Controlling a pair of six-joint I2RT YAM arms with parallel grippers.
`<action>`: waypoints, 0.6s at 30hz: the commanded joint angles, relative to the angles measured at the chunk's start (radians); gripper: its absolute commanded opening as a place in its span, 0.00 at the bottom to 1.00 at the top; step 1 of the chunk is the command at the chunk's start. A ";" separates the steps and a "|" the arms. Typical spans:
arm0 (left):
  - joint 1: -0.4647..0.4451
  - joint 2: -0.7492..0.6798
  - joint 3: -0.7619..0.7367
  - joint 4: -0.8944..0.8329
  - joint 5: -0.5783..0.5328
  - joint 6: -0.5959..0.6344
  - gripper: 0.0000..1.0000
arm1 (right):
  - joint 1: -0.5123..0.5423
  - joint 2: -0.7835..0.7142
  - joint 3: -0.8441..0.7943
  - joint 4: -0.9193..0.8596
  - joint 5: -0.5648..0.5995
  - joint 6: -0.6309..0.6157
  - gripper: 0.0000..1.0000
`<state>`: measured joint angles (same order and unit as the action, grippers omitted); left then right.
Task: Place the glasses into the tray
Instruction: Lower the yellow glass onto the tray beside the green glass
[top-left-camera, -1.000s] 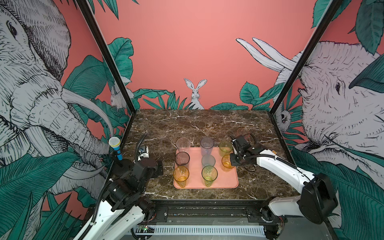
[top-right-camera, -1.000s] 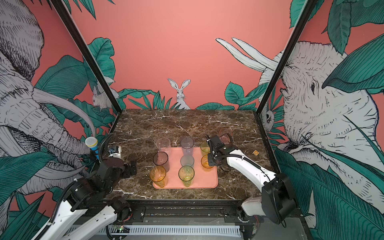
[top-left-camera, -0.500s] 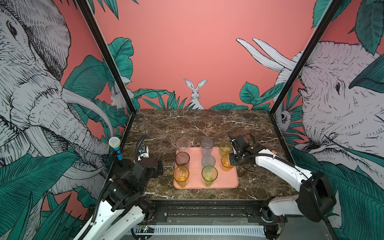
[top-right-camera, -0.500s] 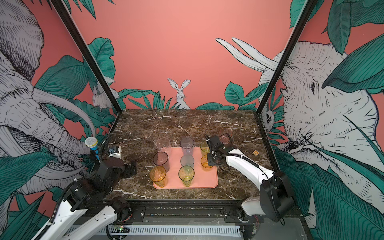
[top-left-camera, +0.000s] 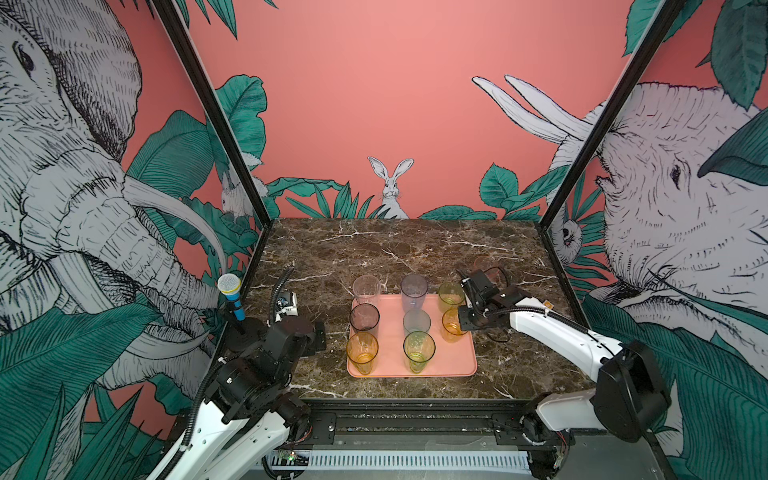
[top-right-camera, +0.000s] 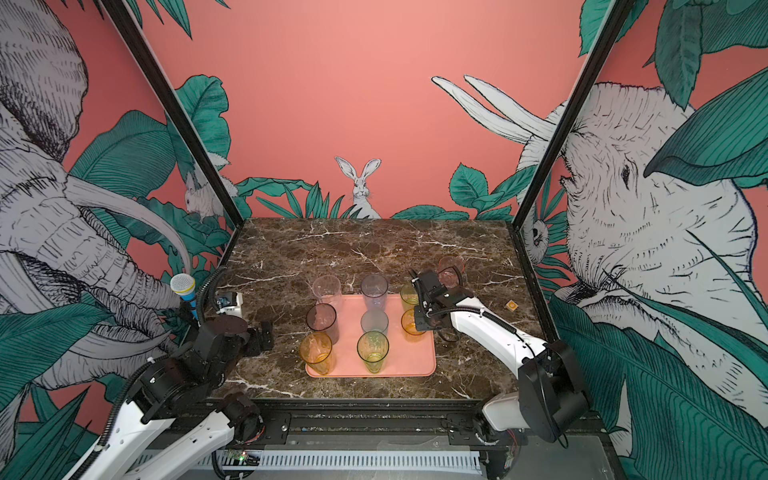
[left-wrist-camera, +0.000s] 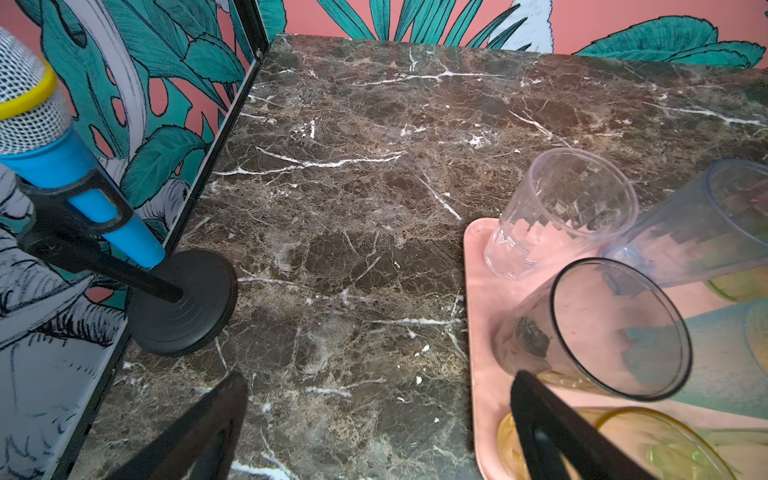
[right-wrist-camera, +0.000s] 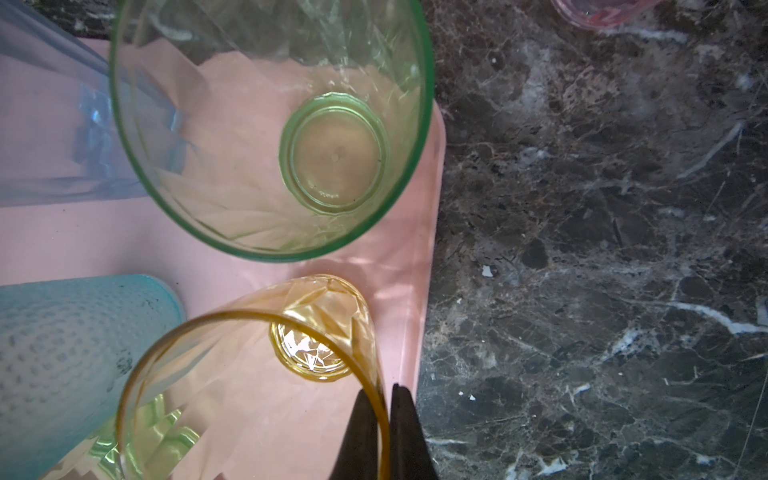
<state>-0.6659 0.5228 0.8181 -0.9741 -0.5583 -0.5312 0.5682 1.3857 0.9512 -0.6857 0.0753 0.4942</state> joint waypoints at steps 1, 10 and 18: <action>0.002 -0.010 -0.008 -0.001 -0.004 -0.007 0.99 | -0.002 0.020 0.011 0.012 0.025 0.010 0.00; 0.003 -0.012 -0.008 -0.001 -0.006 -0.007 0.99 | -0.008 0.033 0.024 0.022 0.021 0.010 0.00; 0.003 -0.013 -0.009 0.000 -0.007 -0.007 0.99 | -0.010 0.035 0.031 0.015 0.025 0.015 0.11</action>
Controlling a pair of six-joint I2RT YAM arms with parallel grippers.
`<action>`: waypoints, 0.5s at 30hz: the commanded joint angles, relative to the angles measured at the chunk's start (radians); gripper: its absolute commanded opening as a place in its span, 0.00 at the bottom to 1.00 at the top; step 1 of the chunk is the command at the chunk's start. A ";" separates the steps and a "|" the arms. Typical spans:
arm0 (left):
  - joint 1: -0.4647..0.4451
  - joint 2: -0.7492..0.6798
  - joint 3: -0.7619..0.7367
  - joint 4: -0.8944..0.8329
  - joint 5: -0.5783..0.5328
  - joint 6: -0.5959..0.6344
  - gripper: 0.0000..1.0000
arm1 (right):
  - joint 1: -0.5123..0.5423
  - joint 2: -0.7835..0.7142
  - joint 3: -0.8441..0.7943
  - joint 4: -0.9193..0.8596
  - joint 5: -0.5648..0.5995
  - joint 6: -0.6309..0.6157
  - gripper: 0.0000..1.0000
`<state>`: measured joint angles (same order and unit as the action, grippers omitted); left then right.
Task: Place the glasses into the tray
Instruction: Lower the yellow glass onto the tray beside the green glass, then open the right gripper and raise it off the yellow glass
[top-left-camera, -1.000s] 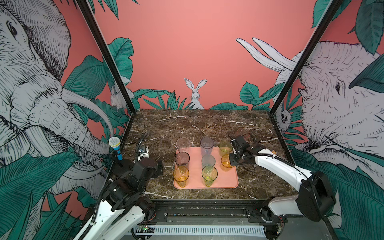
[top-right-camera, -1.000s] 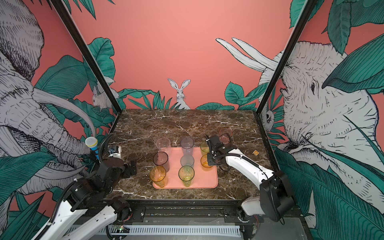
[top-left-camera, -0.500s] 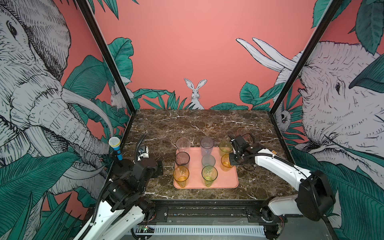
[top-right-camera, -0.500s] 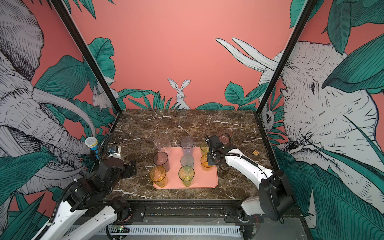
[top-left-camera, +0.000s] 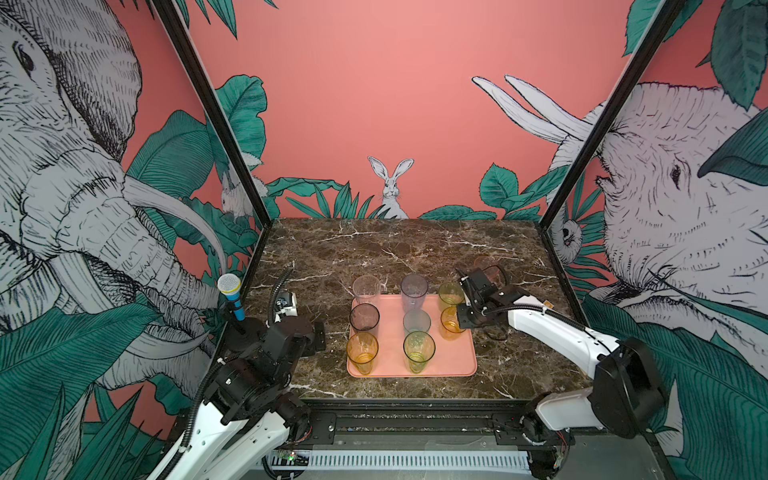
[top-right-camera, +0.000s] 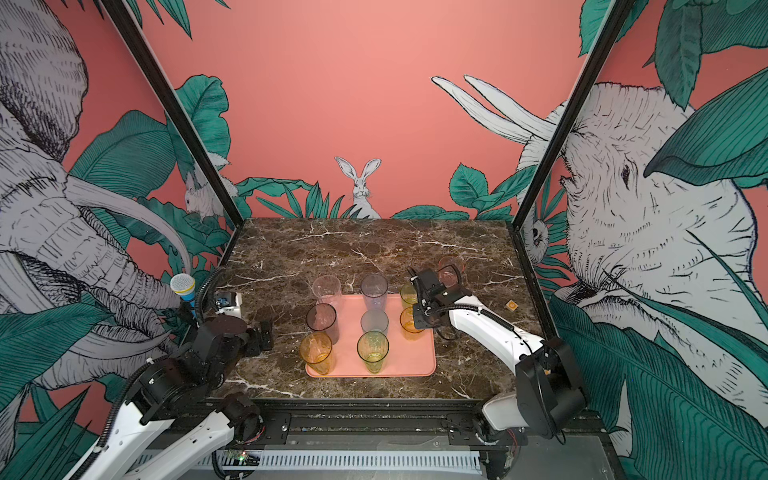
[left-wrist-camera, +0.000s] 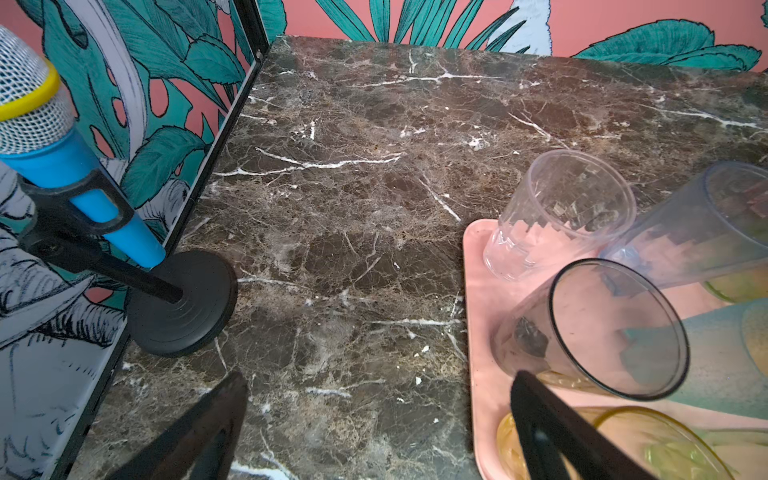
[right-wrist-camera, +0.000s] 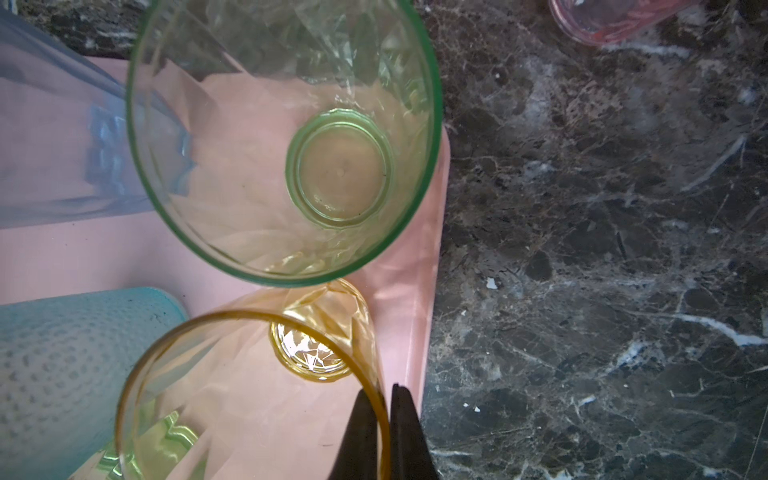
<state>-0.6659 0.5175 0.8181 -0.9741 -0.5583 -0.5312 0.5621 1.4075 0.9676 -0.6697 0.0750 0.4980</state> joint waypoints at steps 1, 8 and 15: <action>0.003 -0.008 -0.008 0.001 -0.006 -0.008 0.99 | -0.005 0.013 0.017 -0.006 0.026 0.011 0.13; 0.002 -0.005 -0.009 0.000 -0.007 -0.006 1.00 | -0.005 0.000 0.034 -0.049 0.036 0.017 0.28; 0.002 -0.004 -0.008 0.000 -0.005 -0.007 0.99 | -0.004 -0.034 0.071 -0.092 0.034 0.008 0.34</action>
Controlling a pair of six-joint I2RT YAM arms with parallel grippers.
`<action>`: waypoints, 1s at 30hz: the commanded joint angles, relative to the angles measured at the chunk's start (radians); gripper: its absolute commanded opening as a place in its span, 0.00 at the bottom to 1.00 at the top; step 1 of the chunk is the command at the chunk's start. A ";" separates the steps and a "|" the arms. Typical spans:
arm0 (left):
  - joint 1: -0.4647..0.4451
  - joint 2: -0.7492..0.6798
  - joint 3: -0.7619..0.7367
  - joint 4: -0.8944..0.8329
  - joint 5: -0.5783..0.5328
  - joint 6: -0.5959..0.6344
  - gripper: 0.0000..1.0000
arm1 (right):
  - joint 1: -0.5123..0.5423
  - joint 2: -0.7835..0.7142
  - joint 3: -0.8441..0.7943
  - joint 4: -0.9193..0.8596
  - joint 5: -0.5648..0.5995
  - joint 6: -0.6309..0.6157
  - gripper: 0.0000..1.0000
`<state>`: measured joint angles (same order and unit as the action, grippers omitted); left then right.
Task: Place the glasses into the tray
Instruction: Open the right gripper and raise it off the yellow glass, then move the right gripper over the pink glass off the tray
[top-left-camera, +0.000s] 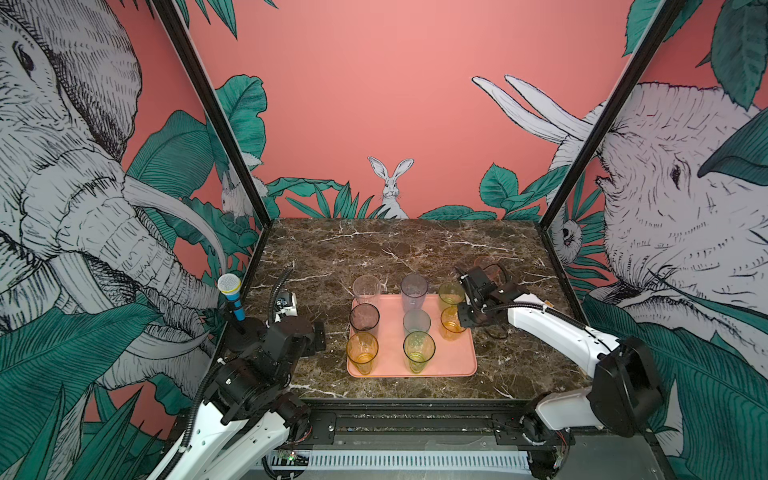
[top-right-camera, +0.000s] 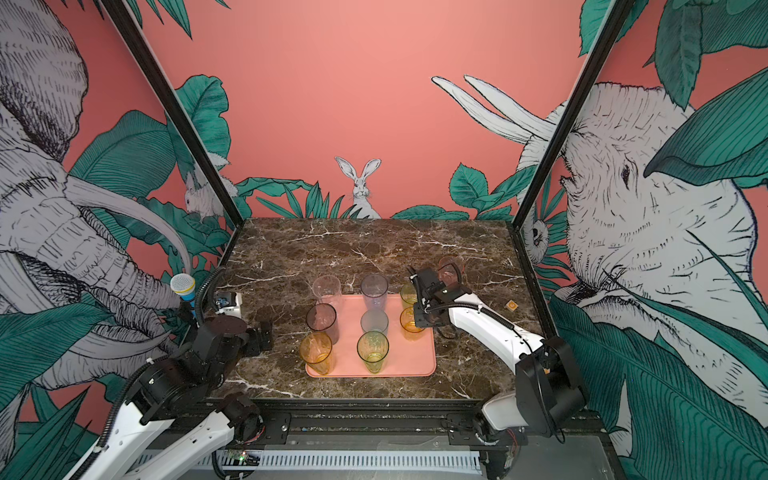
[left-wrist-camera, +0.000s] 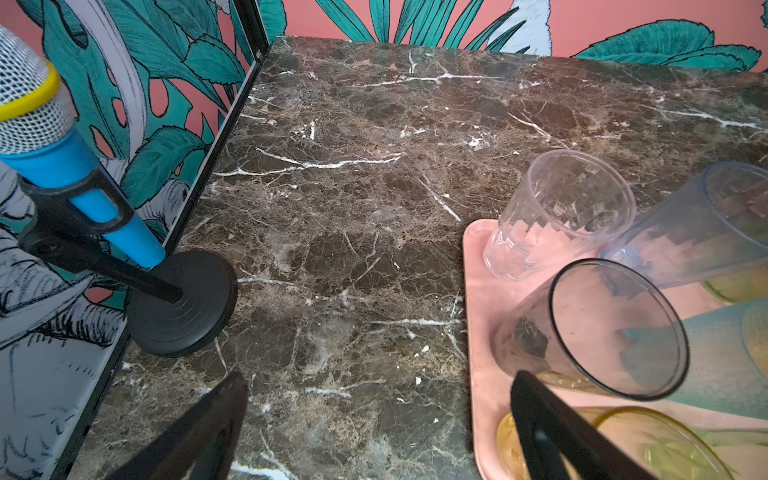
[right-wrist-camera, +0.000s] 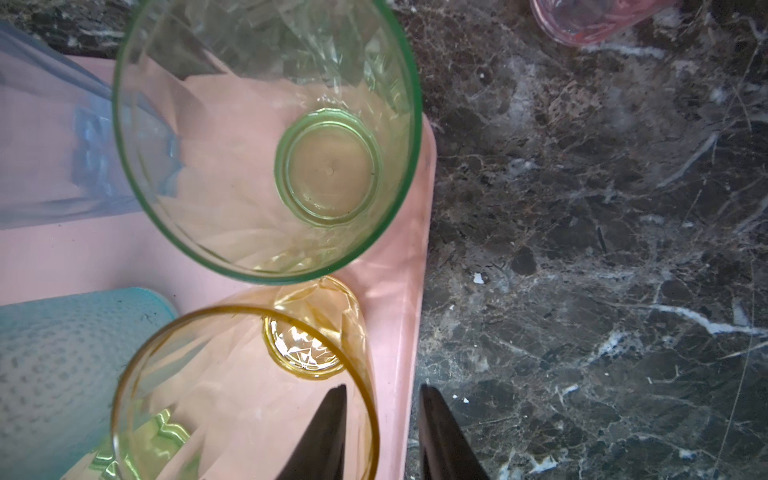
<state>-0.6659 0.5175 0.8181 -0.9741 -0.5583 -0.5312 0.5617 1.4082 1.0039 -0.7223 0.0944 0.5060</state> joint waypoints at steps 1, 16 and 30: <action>0.002 -0.004 -0.009 0.000 -0.005 -0.007 0.99 | -0.004 -0.041 0.043 -0.049 0.017 -0.003 0.35; 0.001 0.000 -0.007 -0.002 -0.008 -0.004 0.99 | -0.127 -0.131 0.105 -0.024 0.082 -0.028 0.42; 0.003 0.010 -0.004 -0.004 -0.013 -0.006 0.99 | -0.324 0.036 0.244 0.070 0.050 -0.082 0.53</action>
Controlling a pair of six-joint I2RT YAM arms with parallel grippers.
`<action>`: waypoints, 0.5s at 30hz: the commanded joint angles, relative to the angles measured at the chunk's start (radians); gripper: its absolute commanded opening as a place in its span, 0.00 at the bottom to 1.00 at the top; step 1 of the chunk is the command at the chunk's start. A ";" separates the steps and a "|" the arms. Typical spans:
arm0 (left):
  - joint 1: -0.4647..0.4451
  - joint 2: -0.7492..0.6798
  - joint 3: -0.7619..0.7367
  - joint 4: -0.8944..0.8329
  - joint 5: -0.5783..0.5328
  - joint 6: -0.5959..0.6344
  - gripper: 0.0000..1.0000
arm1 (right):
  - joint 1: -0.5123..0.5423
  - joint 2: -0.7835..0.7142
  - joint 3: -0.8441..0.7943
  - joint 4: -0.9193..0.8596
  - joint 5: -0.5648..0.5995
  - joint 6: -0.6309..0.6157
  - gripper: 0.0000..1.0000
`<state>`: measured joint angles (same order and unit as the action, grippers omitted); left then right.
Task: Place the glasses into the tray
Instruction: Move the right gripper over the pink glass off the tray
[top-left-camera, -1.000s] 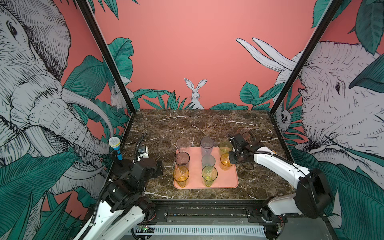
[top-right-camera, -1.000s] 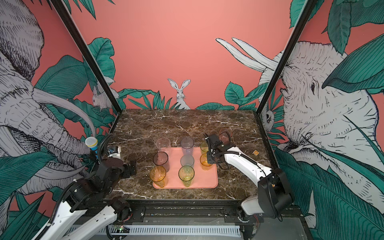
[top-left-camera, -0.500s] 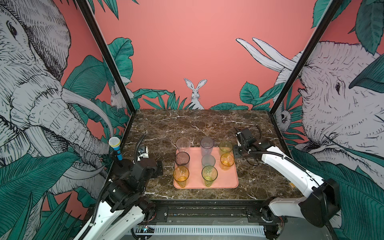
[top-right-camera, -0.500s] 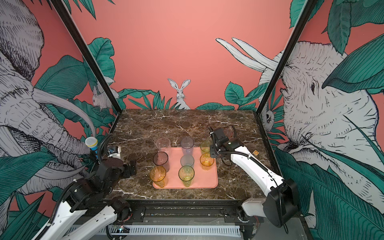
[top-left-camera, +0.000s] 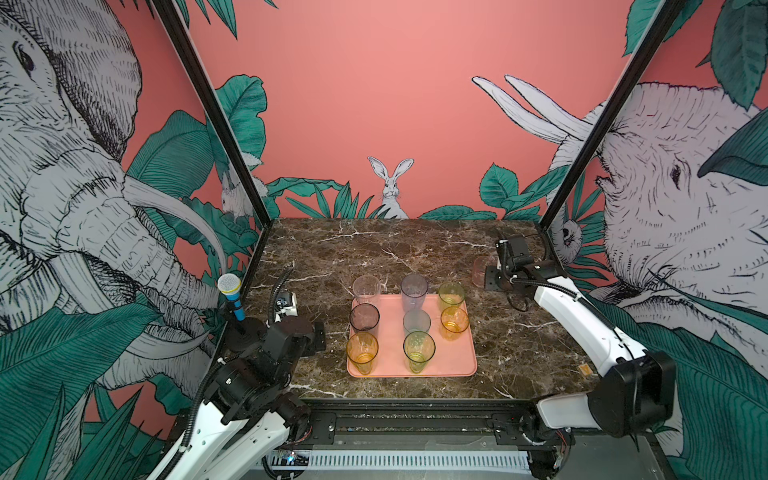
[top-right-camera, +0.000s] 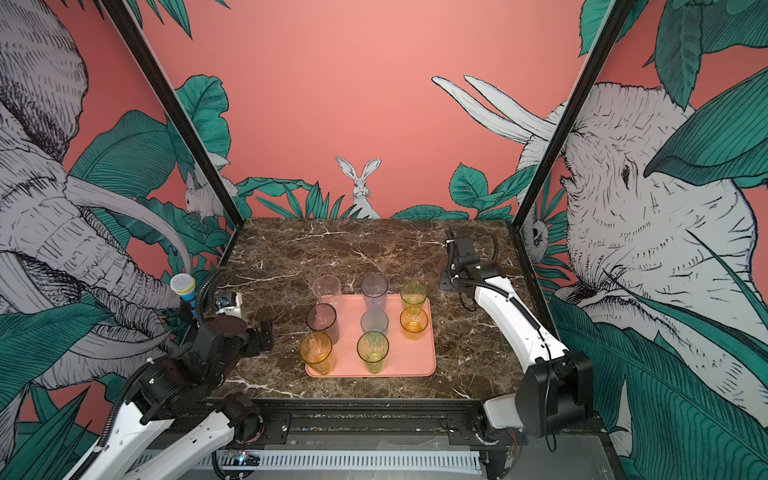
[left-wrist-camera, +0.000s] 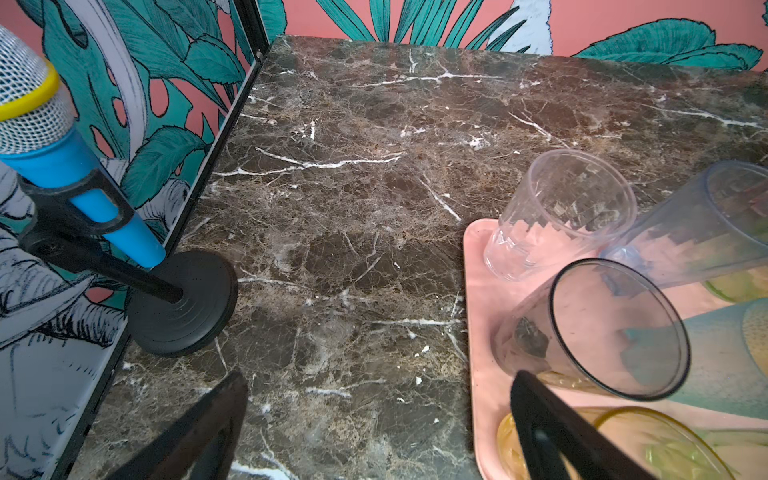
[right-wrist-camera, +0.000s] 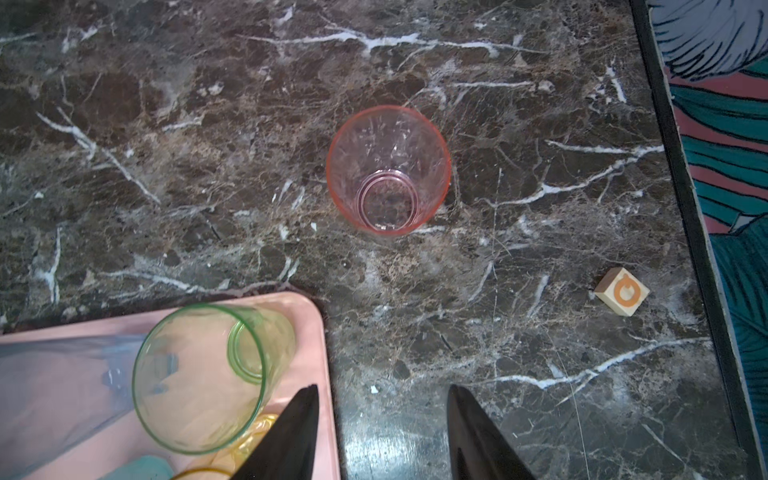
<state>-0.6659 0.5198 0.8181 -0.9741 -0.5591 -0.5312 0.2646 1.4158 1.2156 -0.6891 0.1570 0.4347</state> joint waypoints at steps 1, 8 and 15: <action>0.001 0.009 -0.005 -0.004 -0.012 -0.006 1.00 | -0.040 0.049 0.044 0.045 -0.025 -0.005 0.53; 0.004 0.017 -0.002 -0.008 -0.015 -0.007 0.99 | -0.109 0.153 0.123 0.089 -0.071 0.039 0.56; 0.002 0.015 -0.004 -0.007 -0.017 -0.007 0.99 | -0.152 0.269 0.168 0.099 -0.088 0.053 0.58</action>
<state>-0.6659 0.5339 0.8181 -0.9745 -0.5610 -0.5312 0.1230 1.6512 1.3582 -0.6033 0.0822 0.4709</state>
